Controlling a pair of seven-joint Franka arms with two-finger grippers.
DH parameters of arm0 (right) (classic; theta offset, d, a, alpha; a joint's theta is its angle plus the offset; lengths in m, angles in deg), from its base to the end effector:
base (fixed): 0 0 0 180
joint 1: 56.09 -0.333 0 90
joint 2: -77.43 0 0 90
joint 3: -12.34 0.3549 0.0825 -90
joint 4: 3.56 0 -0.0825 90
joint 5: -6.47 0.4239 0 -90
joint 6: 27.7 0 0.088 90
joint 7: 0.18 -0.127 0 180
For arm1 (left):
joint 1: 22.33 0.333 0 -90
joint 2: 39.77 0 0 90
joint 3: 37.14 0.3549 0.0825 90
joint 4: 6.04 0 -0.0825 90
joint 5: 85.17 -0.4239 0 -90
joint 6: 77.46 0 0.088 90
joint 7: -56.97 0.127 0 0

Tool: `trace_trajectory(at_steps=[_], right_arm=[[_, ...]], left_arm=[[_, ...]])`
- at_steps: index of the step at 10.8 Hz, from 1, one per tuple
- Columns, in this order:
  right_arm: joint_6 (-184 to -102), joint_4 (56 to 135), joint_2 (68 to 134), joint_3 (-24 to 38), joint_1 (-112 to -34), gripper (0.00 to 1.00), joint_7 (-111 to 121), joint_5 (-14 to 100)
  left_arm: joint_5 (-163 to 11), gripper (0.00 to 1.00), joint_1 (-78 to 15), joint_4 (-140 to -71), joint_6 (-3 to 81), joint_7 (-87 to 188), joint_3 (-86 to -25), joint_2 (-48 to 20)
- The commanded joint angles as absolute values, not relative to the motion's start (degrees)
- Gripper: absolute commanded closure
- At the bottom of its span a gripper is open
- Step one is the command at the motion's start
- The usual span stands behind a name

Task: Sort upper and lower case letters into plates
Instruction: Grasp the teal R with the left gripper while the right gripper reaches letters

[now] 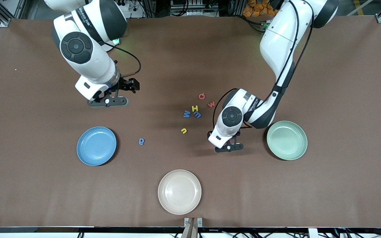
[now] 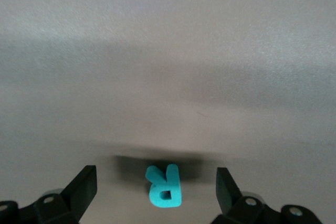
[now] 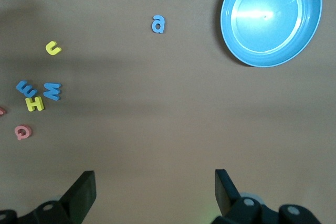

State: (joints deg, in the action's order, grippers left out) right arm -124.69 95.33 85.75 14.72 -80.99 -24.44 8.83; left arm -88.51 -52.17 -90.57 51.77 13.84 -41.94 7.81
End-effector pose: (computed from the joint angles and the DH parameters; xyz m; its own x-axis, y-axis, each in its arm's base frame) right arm 0.5551 0.2903 0.4852 0.9828 0.0405 -0.1804 0.0470 -0.9984 0.0316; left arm 0.6401 -0.4269 0.1588 0.9896 0.1358 -0.0469 0.1351 -0.9907 -0.0186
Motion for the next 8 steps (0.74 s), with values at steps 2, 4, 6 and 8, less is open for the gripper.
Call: trace_trajectory(at_steps=[2, 4, 6, 8], right_arm=[[-124.73, 96.63, 84.72, 14.28, -81.58, 0.0, -25.49, 9.46], [-124.55, 96.63, 84.9, 14.28, -81.67, 0.0, -26.01, 9.46], [-124.38, 96.45, 85.25, 14.45, -82.54, 0.0, -32.93, 9.73], [-124.46, 96.45, 85.43, 14.45, -83.6, 0.0, -33.49, 9.64]], left_arm=[[-90.18, 0.0, -53.01, -90.85, 52.79, 8.12, -41.53, 8.4], [-90.18, 0.07, -52.83, -91.29, 52.79, 7.32, -41.53, 8.14], [-90.09, 0.21, -52.31, -91.64, 52.79, 6.79, -41.62, 7.96], [-90.09, 0.22, -52.83, -92.35, 52.79, 5.21, -41.62, 7.78]])
